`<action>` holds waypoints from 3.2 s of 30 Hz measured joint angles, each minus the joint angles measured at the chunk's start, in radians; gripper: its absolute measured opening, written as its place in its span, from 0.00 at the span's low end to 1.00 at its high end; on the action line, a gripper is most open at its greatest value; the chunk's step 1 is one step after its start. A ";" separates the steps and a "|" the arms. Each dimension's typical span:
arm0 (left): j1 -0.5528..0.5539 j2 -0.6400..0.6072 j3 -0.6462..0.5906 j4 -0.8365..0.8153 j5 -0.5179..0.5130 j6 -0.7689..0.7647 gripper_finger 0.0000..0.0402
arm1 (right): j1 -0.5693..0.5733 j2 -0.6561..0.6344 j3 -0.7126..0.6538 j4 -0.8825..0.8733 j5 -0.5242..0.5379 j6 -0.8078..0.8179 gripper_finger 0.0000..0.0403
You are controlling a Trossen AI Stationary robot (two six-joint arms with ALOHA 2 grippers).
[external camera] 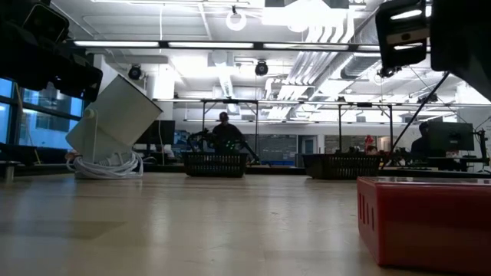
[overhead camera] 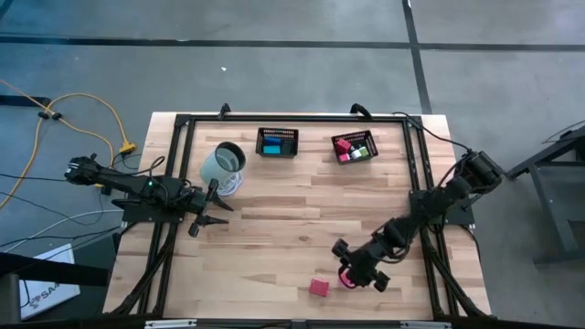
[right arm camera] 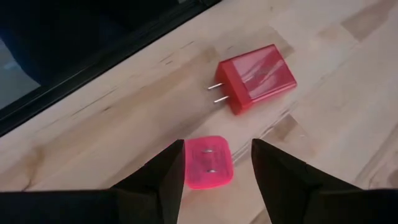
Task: Pick & Place Office items
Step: Put the pink charger adapter into the right black bin
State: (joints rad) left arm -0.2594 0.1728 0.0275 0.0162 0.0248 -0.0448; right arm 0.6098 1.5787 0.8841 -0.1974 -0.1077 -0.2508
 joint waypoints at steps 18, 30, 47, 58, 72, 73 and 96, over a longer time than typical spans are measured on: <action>0.000 0.000 0.000 0.000 0.000 0.000 0.45 | 0.013 0.000 0.000 0.015 0.001 0.003 0.54; 0.000 0.000 0.000 0.000 0.000 0.000 0.45 | 0.025 0.075 0.000 0.045 0.024 -0.032 0.55; 0.000 0.000 0.000 0.001 0.000 0.000 0.45 | 0.025 0.141 0.000 0.074 0.022 -0.027 0.55; 0.000 0.000 0.000 0.001 0.000 0.000 0.45 | 0.025 0.141 0.000 0.073 0.004 -0.009 0.46; 0.000 0.000 0.000 0.001 0.000 0.000 0.45 | 0.025 0.141 0.000 0.074 0.000 -0.008 0.40; 0.000 0.000 0.000 0.001 0.000 0.000 0.45 | 0.025 0.141 0.000 0.074 0.000 -0.008 0.40; 0.000 0.000 0.000 0.001 0.000 0.000 0.45 | -0.013 0.059 0.000 0.074 0.075 0.062 0.37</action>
State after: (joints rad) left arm -0.2592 0.1726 0.0274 0.0170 0.0247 -0.0448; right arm 0.5964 1.6382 0.8837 -0.1236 -0.0326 -0.1892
